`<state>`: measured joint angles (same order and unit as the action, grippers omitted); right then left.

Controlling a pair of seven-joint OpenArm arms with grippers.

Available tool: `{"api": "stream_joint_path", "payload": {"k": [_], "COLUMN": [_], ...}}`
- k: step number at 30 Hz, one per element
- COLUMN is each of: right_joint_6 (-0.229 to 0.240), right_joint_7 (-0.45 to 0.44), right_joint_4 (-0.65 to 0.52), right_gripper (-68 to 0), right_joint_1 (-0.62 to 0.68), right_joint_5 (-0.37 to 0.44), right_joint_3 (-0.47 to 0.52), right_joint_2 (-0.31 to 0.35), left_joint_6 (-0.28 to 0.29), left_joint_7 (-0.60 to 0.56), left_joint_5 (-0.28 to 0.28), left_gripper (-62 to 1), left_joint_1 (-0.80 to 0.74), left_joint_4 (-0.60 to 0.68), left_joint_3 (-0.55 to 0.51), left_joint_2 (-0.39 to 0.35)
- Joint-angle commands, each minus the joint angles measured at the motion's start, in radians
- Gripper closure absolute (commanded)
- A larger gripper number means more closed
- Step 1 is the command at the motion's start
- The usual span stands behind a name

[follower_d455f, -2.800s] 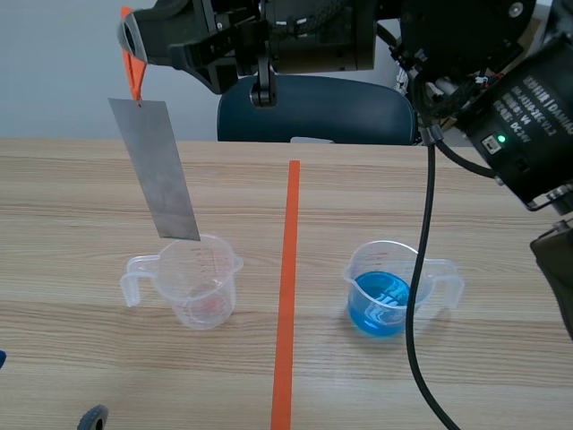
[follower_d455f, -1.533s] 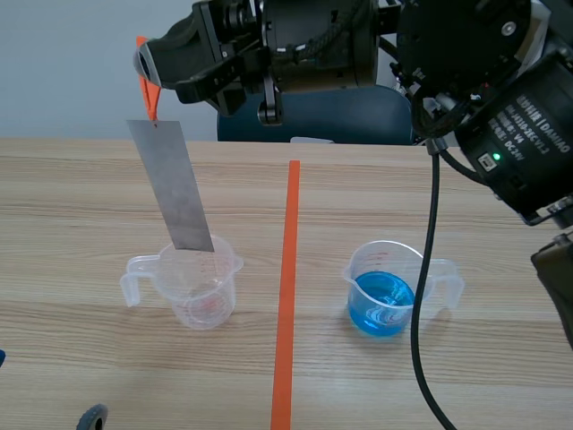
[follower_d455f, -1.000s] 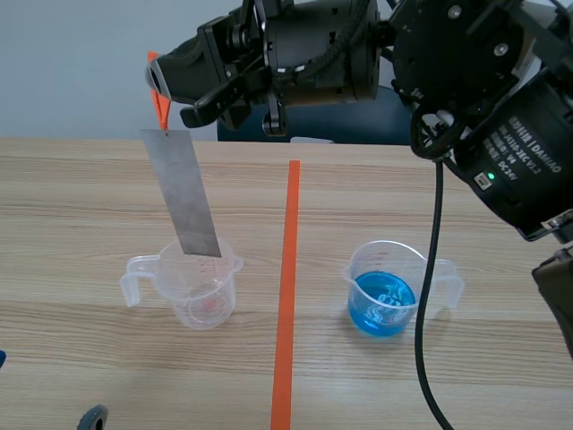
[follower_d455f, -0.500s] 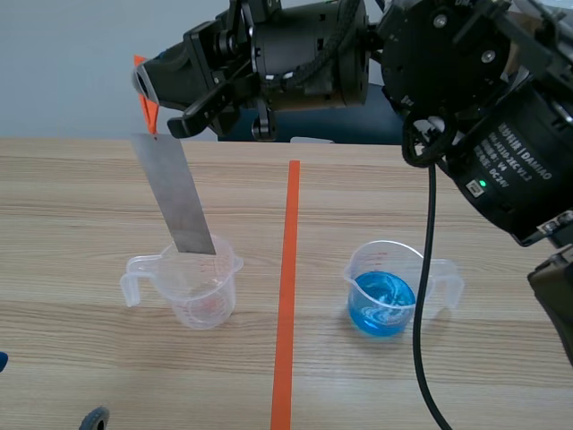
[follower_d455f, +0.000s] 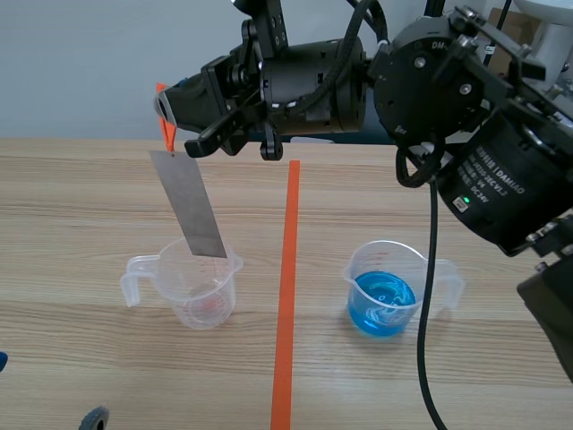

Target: Do the redox reaction experiment. put the plate into the left beaker

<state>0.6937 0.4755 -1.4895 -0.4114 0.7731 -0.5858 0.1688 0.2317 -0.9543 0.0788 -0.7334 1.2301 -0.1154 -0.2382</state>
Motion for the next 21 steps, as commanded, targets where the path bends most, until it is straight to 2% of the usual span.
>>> {"api": "stream_joint_path", "payload": {"k": [1,7,21], "right_joint_6": [0.007,0.007,0.011], "right_joint_7": [-0.019,-0.044,-0.165], "right_joint_4": [-0.006,0.024,0.107], "right_gripper": [-0.2,-0.2,-0.2], "right_joint_1": [-0.015,-0.015,-0.015], "right_joint_5": [0.011,-0.017,-0.168], "right_joint_3": [-0.015,-0.049,-0.070], "right_joint_2": [-0.011,-0.011,-0.014], "left_joint_6": [-0.001,-0.001,-0.001], "left_joint_7": [-0.018,-0.018,-0.018], "left_joint_5": [-0.007,-0.007,-0.007], "left_gripper": [-62.3,-62.3,-62.3], "left_joint_1": [0.000,0.000,0.000], "left_joint_4": [0.013,0.013,0.013], "left_joint_3": [0.001,0.001,0.001], "left_joint_2": [-0.003,-0.003,-0.003]}}
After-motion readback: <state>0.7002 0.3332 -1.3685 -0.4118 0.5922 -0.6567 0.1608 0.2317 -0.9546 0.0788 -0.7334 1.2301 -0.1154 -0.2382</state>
